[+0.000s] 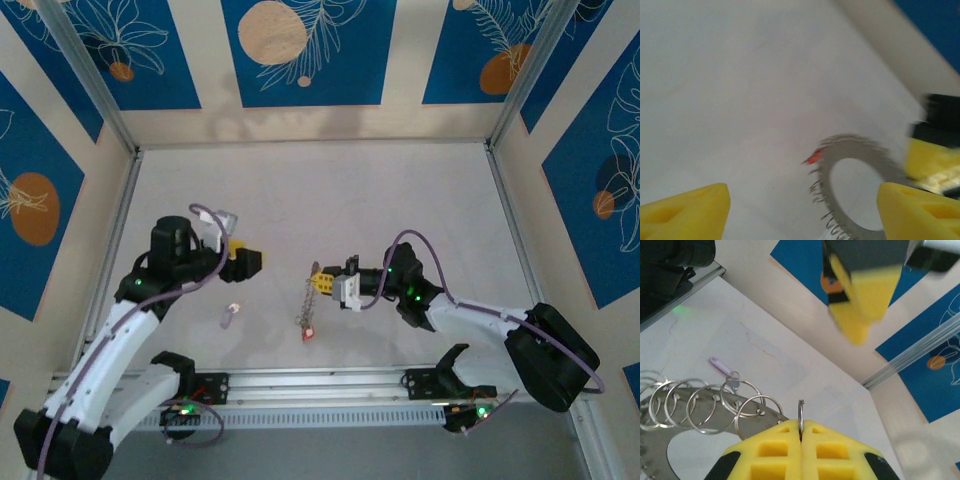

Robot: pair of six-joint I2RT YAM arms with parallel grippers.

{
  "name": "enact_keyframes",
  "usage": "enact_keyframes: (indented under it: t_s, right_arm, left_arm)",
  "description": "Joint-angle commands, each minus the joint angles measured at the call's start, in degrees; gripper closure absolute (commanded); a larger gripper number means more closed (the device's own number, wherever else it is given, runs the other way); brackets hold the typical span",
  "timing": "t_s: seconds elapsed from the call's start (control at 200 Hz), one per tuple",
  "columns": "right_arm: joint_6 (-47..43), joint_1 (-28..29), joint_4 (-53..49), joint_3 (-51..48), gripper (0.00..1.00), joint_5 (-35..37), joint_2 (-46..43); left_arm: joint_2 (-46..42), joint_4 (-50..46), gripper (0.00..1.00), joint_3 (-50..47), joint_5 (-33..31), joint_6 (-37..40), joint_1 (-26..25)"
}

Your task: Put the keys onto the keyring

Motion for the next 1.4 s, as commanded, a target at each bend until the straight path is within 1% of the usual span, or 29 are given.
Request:
enact_keyframes:
  t_s: [0.0, 0.02, 0.14, 0.175, 0.19, 0.195, 0.215, 0.245, 0.28, 0.42, 0.5, 0.68, 0.84, 0.905, 1.025, 1.12, 1.185, 1.275, 1.395]
  right_arm:
    - [6.40, -0.52, -0.58, 2.73, 1.00, -2.39, 0.77]
    - [6.79, -0.54, -1.01, 2.86, 1.00, -2.43, 0.89]
    - [8.72, -0.80, -2.40, 3.40, 1.00, -3.20, 1.09]
    - [9.51, -0.74, -1.81, 3.27, 1.00, -3.51, 1.17]
    - [10.06, -0.78, -1.49, 3.24, 1.00, -3.65, 1.23]
    - [10.18, -0.76, -1.39, 3.23, 1.00, -3.66, 1.25]
    - [10.70, -0.86, -1.12, 3.17, 1.00, -3.79, 1.27]
    - [11.77, -0.91, -0.68, 3.15, 1.00, -4.28, 1.30]
    - [12.54, -1.05, -0.43, 3.10, 1.00, -4.68, 1.30]
    - [14.41, -1.02, -0.15, 3.32, 1.00, -5.75, 1.45]
    - [14.62, -0.91, -0.75, 3.41, 1.00, -5.89, 1.41]
    - [15.88, -1.06, -0.93, 3.58, 1.00, -4.72, 1.59]
    - [16.42, -1.00, -0.27, 3.41, 1.00, -4.19, 1.82]
    - [16.80, -1.00, 0.44, 3.32, 1.00, -4.03, 2.02]
    - [16.98, -1.00, 0.83, 3.41, 1.00, -3.99, 2.23]
    - [16.93, -1.02, 0.83, 3.57, 1.00, -4.18, 2.39]
    - [16.96, -1.01, 0.92, 3.57, 1.00, -4.18, 2.49]
    - [16.97, -0.98, 1.00, 3.58, 1.00, -4.19, 2.68]
    - [17.04, -0.92, 1.09, 3.58, 1.00, -4.04, 2.75]
  left_arm:
    - [-1.06, 8.68, 0.26, -1.38, 9.73, 19.39, -2.70]
    - [-0.63, 8.40, 0.28, -1.22, 9.92, 21.57, -3.29]
    - [3.04, 6.91, 0.33, 0.67, 7.82, 30.74, -7.40]
    - [4.21, 6.43, 0.39, 0.98, 8.75, 35.07, -8.70]
    - [4.72, 5.96, 0.41, 1.13, 9.74, 37.64, -9.27]
    - [4.86, 5.80, 0.44, 1.20, 9.74, 38.37, -9.46]
    - [5.48, 4.95, 0.47, 1.39, 10.75, 41.76, -10.19]
    - [6.37, 3.86, 0.50, 1.61, 11.71, 46.40, -11.51]
    - [7.50, 3.73, 0.51, 1.71, 11.61, 49.43, -12.82]
    - [11.58, 9.22, 0.51, 2.15, 9.79, 49.74, -15.71]
    - [12.91, 11.02, 0.54, 2.28, 7.83, 50.59, -17.12]
    - [15.23, 8.07, 0.59, 3.80, 6.91, 53.59, -18.96]
    - [15.90, 7.79, 0.63, 3.65, 4.68, 53.43, -20.15]
    - [16.16, 7.37, 0.63, 3.65, 3.74, 53.58, -20.52]
    - [16.25, 7.55, 0.63, 3.13, 2.07, 53.80, -20.67]
    - [16.42, 7.66, 0.68, 2.81, 1.27, 53.86, -20.76]
    - [16.64, 7.54, 0.69, 2.60, 0.97, 54.03, -20.81]
    - [16.70, 7.66, 0.74, 2.25, -0.06, 54.22, -20.81]
    - [16.81, 7.40, 0.74, 2.20, 0.17, 54.69, -20.89]
